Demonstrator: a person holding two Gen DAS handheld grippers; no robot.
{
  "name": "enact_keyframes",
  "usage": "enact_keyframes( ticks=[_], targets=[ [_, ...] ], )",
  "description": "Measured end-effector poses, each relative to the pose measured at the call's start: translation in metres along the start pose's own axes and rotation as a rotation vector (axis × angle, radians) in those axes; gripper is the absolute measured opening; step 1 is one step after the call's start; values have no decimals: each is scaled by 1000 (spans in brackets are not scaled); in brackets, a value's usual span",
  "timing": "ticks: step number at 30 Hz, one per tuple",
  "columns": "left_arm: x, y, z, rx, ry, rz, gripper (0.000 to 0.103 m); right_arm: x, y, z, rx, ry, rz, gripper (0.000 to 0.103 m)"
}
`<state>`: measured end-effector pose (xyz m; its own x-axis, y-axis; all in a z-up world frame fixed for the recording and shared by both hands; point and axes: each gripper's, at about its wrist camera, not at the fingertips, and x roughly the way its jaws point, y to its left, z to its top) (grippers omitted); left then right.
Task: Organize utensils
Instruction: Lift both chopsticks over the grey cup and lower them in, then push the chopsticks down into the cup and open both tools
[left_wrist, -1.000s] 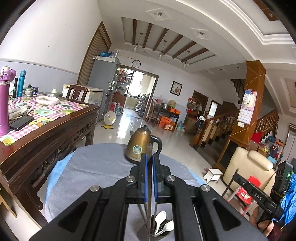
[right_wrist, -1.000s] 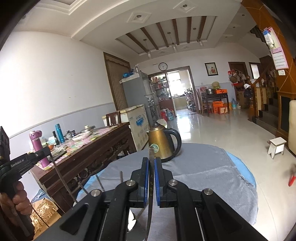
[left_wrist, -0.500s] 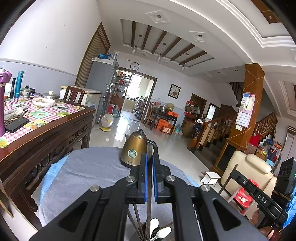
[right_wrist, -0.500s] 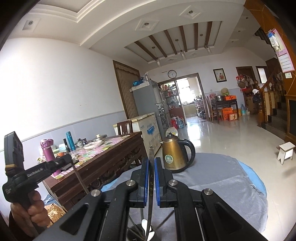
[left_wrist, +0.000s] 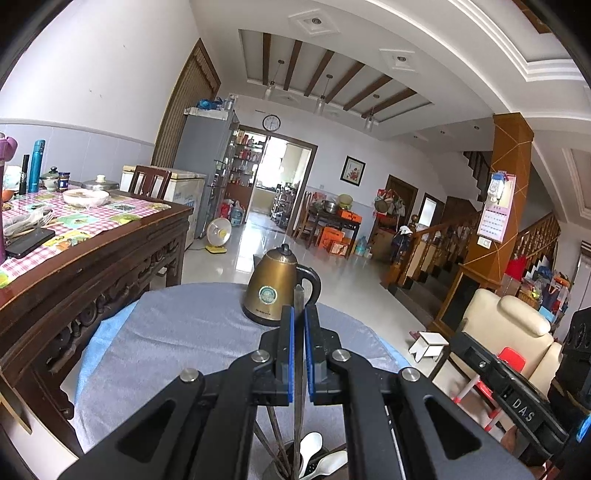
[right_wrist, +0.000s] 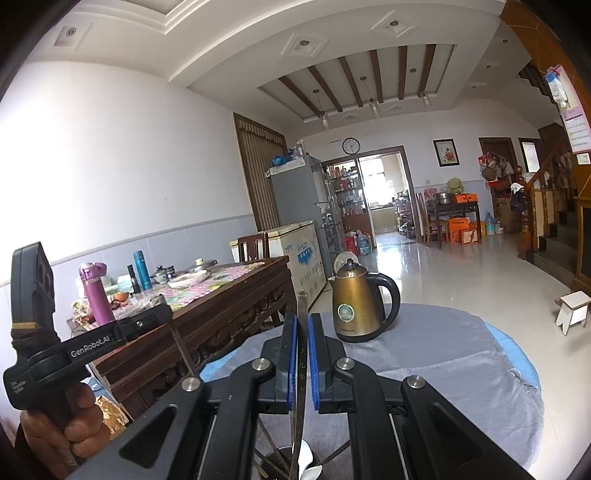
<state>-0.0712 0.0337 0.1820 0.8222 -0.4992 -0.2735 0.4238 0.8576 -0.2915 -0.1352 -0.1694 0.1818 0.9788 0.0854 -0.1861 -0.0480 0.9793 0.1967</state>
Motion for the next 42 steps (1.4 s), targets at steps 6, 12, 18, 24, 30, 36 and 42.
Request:
enact_keyframes(
  ticks=[6, 12, 18, 24, 30, 36, 42],
  targets=[
    [4, -1, -4, 5, 11, 1, 5, 10, 4, -8, -5, 18, 1, 7],
    [9, -5, -8, 22, 29, 1, 5, 20, 6, -16, -11, 47, 4, 7],
    [17, -7, -12, 36, 57, 11, 5, 22, 3, -19, -8, 58, -3, 7],
    [24, -11, -19, 64, 84, 41, 5, 24, 0, -24, 2, 75, -13, 7],
    [24, -14, -23, 86, 93, 65, 5, 25, -5, -27, 17, 93, -27, 7],
    [26, -15, -24, 88, 100, 76, 5, 28, -6, -28, 17, 101, -29, 7],
    [29, -13, -25, 84, 112, 84, 5, 30, -4, -29, 16, 110, -27, 7]
  ],
)
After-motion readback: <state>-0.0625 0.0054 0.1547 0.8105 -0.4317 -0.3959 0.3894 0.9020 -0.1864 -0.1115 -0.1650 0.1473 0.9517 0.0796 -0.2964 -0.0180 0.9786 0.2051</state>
